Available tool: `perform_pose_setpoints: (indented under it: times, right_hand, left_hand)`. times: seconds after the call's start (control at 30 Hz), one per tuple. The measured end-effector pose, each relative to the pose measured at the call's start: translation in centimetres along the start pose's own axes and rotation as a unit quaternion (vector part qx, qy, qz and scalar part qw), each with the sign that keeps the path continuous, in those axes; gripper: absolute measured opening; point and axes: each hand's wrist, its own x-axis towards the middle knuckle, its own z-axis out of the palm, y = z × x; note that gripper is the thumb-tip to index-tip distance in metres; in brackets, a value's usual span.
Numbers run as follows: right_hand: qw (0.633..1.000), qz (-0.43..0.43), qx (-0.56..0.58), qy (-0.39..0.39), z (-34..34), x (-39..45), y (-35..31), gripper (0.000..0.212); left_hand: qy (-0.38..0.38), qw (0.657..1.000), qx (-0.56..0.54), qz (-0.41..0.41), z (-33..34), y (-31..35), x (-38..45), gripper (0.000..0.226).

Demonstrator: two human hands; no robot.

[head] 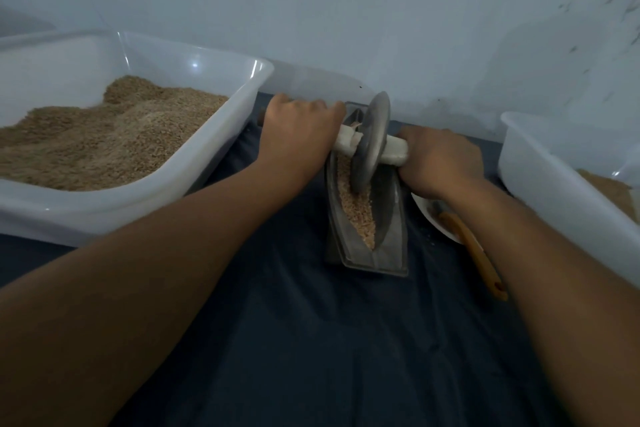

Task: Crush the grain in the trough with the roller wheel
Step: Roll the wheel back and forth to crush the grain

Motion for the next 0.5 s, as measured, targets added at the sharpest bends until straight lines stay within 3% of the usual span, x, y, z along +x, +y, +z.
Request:
perform_pose_setpoints:
  times: [0.3,0.5]
  right_hand:
    - [0.996,0.002,-0.024,0.083,0.0,-2.7,-0.6,0.015]
    - [0.995,-0.017,-0.004,0.098,-0.5,-4.5,-0.7,0.02]
  left_hand:
    - [-0.009,1.0,-0.012,0.006,-1.5,-0.1,-1.8,0.033]
    - [-0.038,0.999,-0.013,0.001,-2.5,0.2,-2.3,0.031]
